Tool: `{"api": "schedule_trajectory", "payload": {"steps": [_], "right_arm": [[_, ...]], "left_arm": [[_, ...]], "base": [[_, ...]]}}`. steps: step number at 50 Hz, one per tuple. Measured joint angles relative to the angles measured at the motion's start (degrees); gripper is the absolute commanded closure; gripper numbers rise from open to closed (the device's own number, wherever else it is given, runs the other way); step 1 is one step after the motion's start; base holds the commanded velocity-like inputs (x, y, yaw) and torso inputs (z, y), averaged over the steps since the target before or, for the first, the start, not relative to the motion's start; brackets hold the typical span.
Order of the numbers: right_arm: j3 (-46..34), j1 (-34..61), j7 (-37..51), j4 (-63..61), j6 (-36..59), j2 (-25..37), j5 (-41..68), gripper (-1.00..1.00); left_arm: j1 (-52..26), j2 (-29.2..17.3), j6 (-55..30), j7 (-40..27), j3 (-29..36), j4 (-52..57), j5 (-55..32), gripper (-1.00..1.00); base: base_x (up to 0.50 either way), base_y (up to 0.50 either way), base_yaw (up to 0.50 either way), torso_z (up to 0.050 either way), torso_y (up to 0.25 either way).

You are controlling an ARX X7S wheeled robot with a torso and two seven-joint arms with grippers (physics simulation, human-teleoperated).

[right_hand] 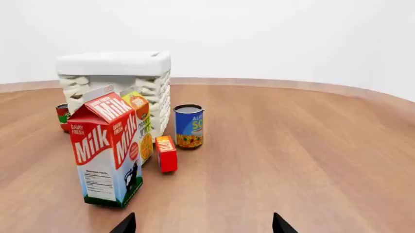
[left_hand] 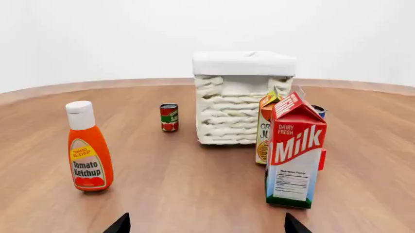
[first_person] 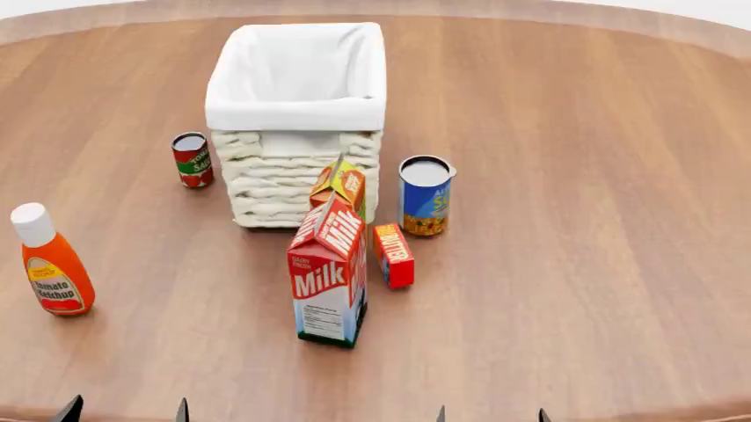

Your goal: Pick up the butter and put it in the basket.

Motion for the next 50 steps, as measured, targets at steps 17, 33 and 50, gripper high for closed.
{"api": "schedule_trajectory", "payload": {"steps": [17, 33, 50], "right_arm": [[-2.7, 2.4, 1.9, 4.0, -1.2, 2.1, 2.1, -1.00], [-5.4, 4.8, 3.7, 6.7, -1.6, 3.5, 2.5, -1.00], [-7.5, 5.3, 5.0, 5.9, -0.4, 4.8, 3.1, -1.00]], "left_arm": [[-3.1, -2.3, 0.3, -4.3, 3.1, -4.6, -2.9, -1.00], [-4.8, -3.9, 1.3, -5.8, 5.4, -7.8, -4.1, -1.00], [-5.4, -4.8, 0.6, -7.2, 6.3, -7.6, -6.2, -1.00]], "base": [[0.00, 0.00, 0.09, 0.000, 0.000], [0.00, 0.00, 0.50, 0.000, 0.000], [0.00, 0.00, 0.50, 0.000, 0.000]]}}
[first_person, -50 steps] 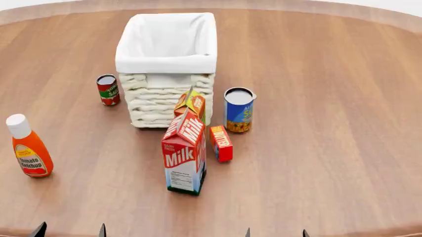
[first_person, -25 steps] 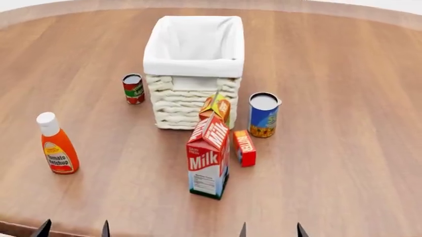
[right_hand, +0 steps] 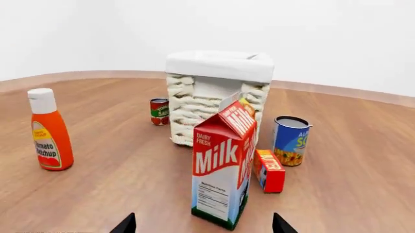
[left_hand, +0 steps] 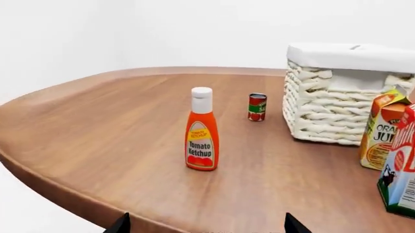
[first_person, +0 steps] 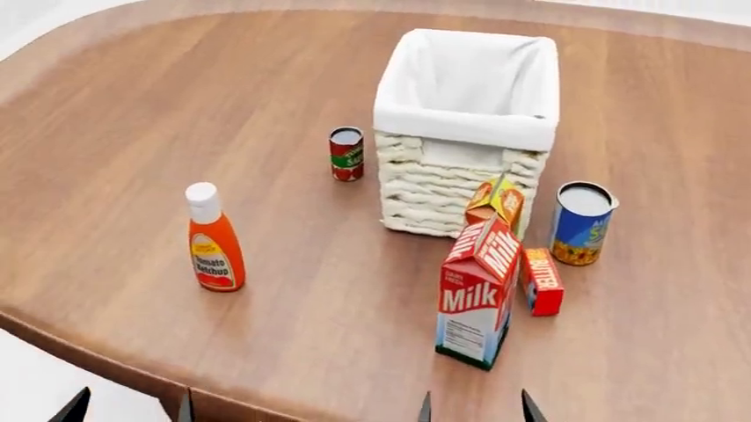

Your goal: Pick up the butter and put it in the basket.

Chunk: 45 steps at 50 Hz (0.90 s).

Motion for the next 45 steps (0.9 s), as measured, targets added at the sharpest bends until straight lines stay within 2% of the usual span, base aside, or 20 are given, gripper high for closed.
{"api": "schedule_trajectory", "payload": {"steps": [14, 19, 45], "right_arm": [[-1.8, 0.9, 0.6, 0.3, 0.8, 0.7, 0.5, -1.00], [-2.3, 1.2, 1.0, -0.1, 0.9, 1.0, 0.4, -1.00], [-4.6, -0.7, 3.1, -6.7, 2.9, 3.1, -0.8, -1.00]], "left_arm": [[-0.2, -0.7, 0.3, -0.8, 1.3, -0.3, -0.9, -1.00], [-0.4, -1.0, 0.3, -1.0, 1.6, -0.4, -1.1, -1.00], [0.4, -2.7, -1.3, -2.1, 2.8, 2.8, -3.2, -1.00]], "base": [[0.00, 0.00, 0.50, 0.000, 0.000], [0.00, 0.00, 0.07, 0.000, 0.000], [0.16, -0.47, 0.00, 0.000, 0.000]]}}
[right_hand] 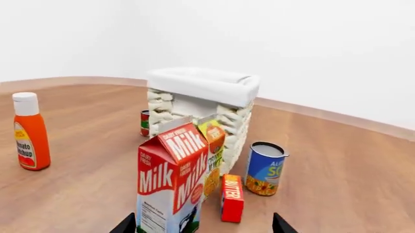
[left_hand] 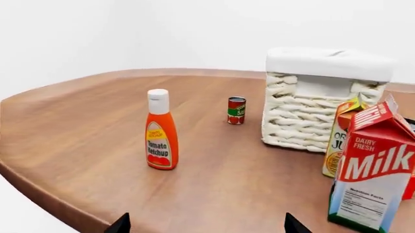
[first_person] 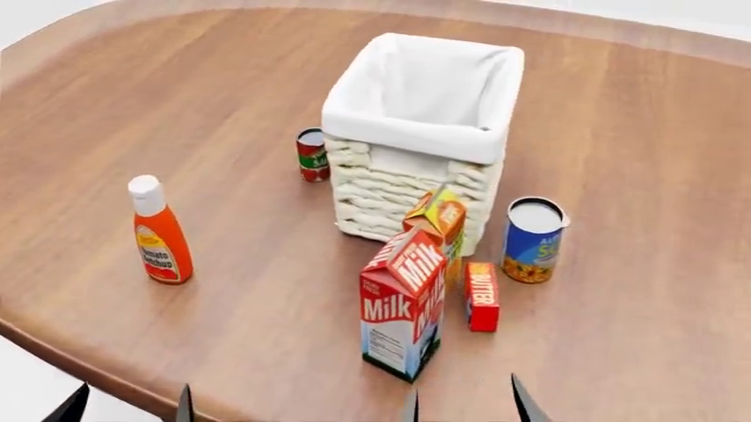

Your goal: Pick up the butter and put it in the basket.

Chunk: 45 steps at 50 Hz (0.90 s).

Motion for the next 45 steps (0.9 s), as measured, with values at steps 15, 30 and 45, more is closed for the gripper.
{"api": "schedule_trajectory", "payload": {"steps": [15, 30, 45], "right_arm": [[-1.0, -0.7, 1.3, -1.9, 1.0, 0.6, -0.4, -1.00], [-1.1, -3.0, 3.9, -6.9, 3.2, 1.5, -1.4, -1.00], [-1.1, -4.9, 5.4, -9.9, 3.9, 2.3, -1.5, -1.00]], "left_arm": [[0.6, -1.1, -1.5, -0.3, -0.1, 2.8, -1.9, -1.00], [-2.7, -4.2, -13.0, -2.1, -2.8, 16.3, -8.9, -1.00], [-6.9, -6.8, -20.3, -4.4, -6.8, 22.2, -13.5, -1.00]], "base": [[0.16, -0.48, 0.00, 0.000, 0.000], [0.03, -0.02, 0.00, 0.000, 0.000], [0.38, 0.10, 0.00, 0.000, 0.000]]}}
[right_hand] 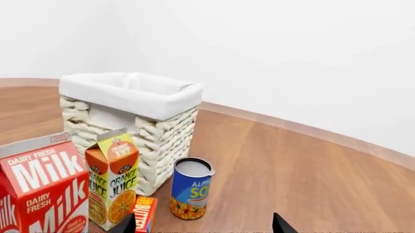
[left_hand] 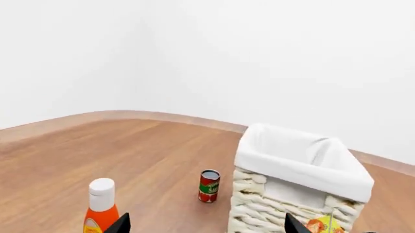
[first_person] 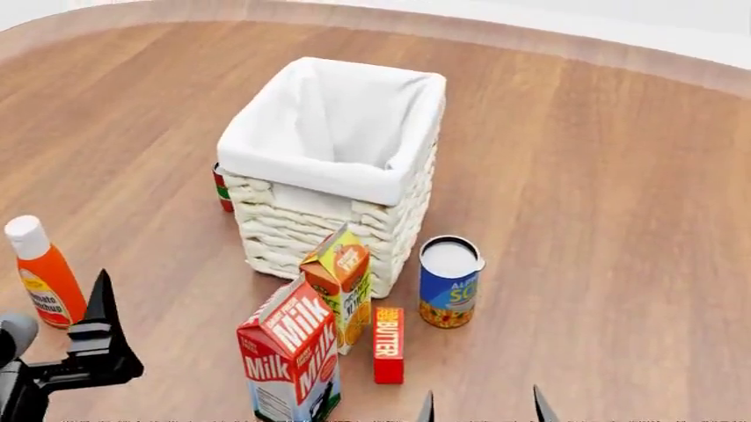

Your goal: Pick up the butter and put it in the basket.

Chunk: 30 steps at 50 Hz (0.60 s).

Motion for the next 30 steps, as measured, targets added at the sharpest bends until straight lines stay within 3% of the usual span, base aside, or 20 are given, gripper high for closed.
{"api": "schedule_trajectory", "payload": {"steps": [21, 30], "right_arm": [[-1.3, 0.4, 1.3, -1.4, 2.2, 0.2, -0.5, -1.00], [-1.8, 0.3, 1.5, -2.0, 2.4, 0.5, -0.3, -1.00]], "left_arm": [[0.0, -1.2, -4.7, -2.4, -2.9, 6.7, -4.7, -1.00], [0.3, -1.5, -5.4, -2.8, -3.1, 8.0, -5.7, -1.00]], "base": [[0.03, 0.01, 0.00, 0.000, 0.000], [0.48, 0.16, 0.00, 0.000, 0.000]]}}
